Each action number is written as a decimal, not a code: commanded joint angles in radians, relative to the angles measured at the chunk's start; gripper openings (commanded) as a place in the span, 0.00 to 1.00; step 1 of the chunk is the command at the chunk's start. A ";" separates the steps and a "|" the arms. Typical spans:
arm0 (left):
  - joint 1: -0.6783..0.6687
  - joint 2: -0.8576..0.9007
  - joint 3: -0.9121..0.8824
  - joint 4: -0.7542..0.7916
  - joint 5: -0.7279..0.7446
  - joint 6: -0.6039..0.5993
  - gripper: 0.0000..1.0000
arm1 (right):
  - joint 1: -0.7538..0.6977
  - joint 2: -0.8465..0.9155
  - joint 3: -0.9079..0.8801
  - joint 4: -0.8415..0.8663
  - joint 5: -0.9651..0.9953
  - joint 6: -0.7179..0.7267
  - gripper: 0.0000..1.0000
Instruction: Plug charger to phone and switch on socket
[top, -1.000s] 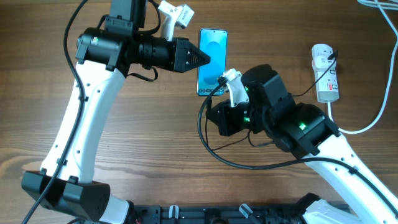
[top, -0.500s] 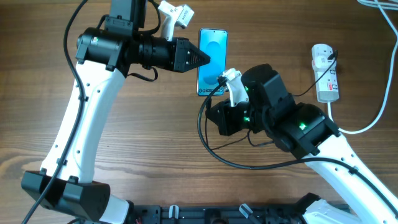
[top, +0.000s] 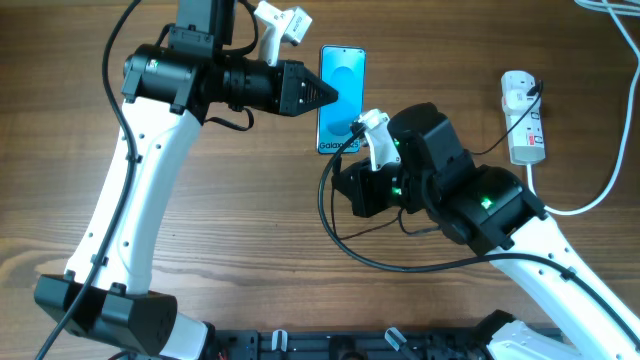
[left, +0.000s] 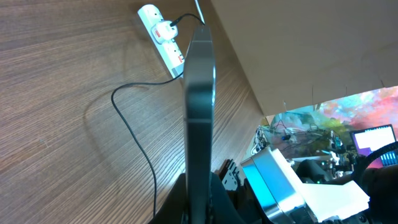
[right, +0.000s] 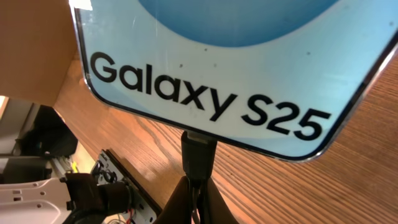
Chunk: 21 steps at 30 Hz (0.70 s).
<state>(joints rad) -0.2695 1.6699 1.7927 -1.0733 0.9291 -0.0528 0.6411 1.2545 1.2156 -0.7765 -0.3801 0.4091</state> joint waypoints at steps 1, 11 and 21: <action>-0.004 -0.028 0.014 0.004 0.017 0.024 0.04 | 0.003 -0.002 0.008 0.013 0.017 -0.024 0.04; -0.004 -0.028 0.014 0.005 0.017 0.024 0.04 | 0.003 -0.002 0.008 0.017 0.013 -0.023 0.04; -0.004 -0.028 0.014 0.019 0.018 0.034 0.04 | 0.003 -0.002 0.008 0.013 -0.006 -0.018 0.04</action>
<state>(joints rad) -0.2691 1.6699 1.7927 -1.0679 0.9257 -0.0528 0.6411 1.2545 1.2156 -0.7689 -0.3813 0.3985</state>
